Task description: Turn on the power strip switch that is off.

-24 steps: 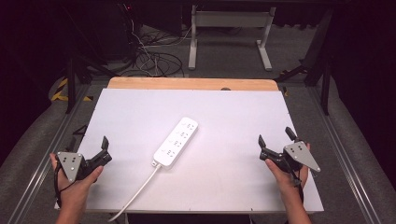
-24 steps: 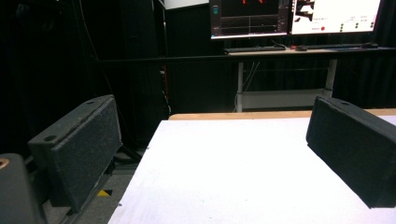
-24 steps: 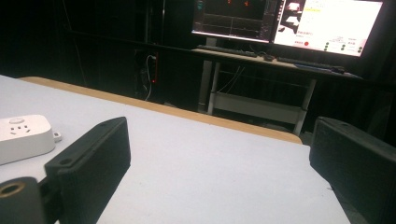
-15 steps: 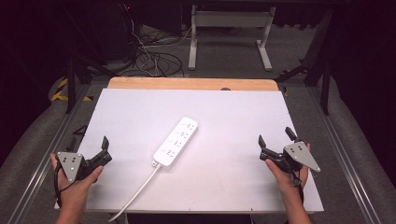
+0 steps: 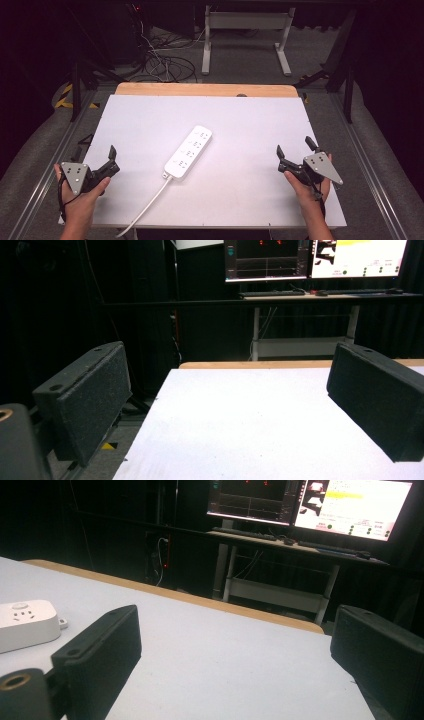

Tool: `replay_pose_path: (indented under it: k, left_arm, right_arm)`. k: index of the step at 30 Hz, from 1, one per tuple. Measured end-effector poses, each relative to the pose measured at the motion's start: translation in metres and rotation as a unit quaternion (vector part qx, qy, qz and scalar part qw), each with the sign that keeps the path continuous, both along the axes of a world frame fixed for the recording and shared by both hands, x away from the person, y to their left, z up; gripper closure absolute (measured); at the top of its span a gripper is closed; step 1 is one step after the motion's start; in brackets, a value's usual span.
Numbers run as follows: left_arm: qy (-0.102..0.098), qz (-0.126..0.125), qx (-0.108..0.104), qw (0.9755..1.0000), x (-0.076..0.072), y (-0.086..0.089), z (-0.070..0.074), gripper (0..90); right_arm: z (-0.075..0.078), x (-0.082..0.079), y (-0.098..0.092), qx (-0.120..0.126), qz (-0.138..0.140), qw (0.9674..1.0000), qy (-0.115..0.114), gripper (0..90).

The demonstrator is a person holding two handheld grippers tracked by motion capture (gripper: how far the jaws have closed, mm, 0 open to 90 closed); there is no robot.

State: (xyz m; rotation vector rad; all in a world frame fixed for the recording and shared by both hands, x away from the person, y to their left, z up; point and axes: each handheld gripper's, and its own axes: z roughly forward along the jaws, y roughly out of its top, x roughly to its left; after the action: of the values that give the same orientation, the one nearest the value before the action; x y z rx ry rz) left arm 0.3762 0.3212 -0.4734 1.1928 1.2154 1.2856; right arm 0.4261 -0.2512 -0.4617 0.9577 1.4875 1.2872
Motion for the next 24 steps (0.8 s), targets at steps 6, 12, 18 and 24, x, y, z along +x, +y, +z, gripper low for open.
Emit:
replay_pose_path:
  k: [6, 12, 18, 24]
  left_arm:
    - [-0.012, 0.009, -0.003, 0.9999, 0.000, 0.001, 0.003, 3.6]
    - [-0.039, 0.019, -0.017, 0.9989, -0.004, 0.002, 0.015, 3.2]
    - [-0.042, 0.016, -0.010, 0.9989, -0.007, -0.003, 0.021, 5.6]
    - [-0.028, 0.009, 0.003, 0.9996, -0.010, -0.011, 0.023, 36.6]
  right_arm:
    - [0.000, 0.000, 0.000, -0.001, 0.001, 1.0000, 0.002, 6.5]
    - [0.000, -0.001, 0.001, -0.002, 0.004, 1.0000, 0.002, 6.7]
    - [0.001, -0.001, 0.001, -0.002, 0.005, 1.0000, 0.002, 6.9]
    - [0.001, -0.001, 0.000, 0.002, 0.006, 1.0000, 0.002, 7.1]
